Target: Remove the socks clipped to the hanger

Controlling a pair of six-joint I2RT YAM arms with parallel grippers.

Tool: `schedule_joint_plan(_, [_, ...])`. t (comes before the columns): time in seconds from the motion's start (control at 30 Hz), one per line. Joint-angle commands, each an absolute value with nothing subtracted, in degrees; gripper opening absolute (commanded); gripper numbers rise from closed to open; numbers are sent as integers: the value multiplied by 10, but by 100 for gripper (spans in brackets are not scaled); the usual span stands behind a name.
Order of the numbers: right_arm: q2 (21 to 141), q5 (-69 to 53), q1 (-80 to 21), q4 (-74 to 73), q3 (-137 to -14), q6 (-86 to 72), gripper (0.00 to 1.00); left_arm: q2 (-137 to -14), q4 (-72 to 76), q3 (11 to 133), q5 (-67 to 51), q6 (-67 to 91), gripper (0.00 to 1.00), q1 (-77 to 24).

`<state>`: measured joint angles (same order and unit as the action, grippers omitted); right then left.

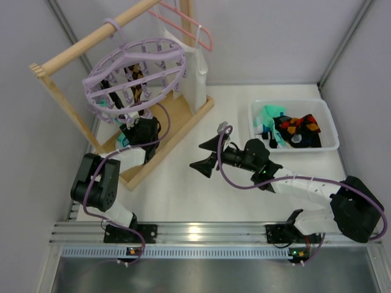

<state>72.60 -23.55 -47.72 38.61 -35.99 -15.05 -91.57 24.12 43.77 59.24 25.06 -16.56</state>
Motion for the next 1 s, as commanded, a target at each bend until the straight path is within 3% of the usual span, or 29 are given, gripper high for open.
schedule_joint_plan(0.0, [739, -255, -475, 446, -360, -162, 100, -910, 281, 455, 594, 242, 43, -157])
schedule_joint_plan(0.03, [744, -257, -475, 447, -362, -163, 100, -905, 280, 452, 596, 243, 20, -164])
schedule_joint_plan(0.13, [746, -258, -475, 461, -360, -173, 99, -878, 280, 447, 631, 230, 0, -199])
schedule_joint_plan(0.5, [652, -224, -475, 448, -310, -210, 99, -707, 275, 426, 772, 123, 0, -411])
schedule_joint_plan(0.73, [465, -114, -475, 255, -290, -207, 99, -686, 275, 407, 860, 97, 0, -585])
schedule_joint_plan(0.97, [341, -53, -475, 92, -314, -202, 99, -738, 274, 395, 885, 97, 0, -661])
